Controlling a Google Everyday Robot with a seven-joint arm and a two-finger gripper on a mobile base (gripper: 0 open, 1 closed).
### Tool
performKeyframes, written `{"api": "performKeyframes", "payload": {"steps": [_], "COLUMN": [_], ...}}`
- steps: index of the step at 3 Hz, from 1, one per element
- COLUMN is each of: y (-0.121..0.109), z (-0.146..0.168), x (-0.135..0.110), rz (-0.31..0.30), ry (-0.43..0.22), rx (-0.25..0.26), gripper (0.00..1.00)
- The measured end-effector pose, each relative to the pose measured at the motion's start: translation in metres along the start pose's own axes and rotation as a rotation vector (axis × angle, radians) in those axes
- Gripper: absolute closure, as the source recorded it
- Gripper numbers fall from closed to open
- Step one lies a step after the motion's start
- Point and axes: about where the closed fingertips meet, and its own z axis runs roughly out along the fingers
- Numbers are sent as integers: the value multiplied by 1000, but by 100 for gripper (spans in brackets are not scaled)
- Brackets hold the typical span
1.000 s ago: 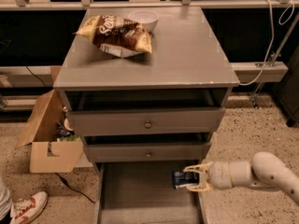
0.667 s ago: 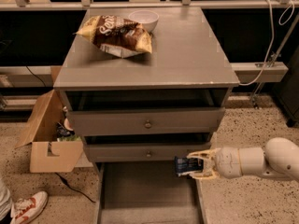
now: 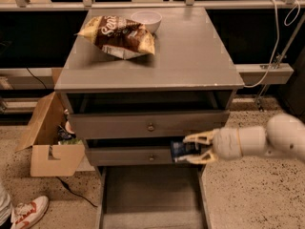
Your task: Pick rxbar blueberry from bottom drawer and place on counter
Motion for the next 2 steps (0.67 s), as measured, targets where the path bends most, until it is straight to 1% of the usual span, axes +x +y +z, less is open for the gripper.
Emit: {"api": "performKeyframes", "payload": {"steps": [1, 2], "y": [-62, -130], "z": [-15, -44], "x": [-40, -93], "rz": [-91, -201], "ry": [39, 92], "rx": [-3, 54], "gripper": [100, 100]}}
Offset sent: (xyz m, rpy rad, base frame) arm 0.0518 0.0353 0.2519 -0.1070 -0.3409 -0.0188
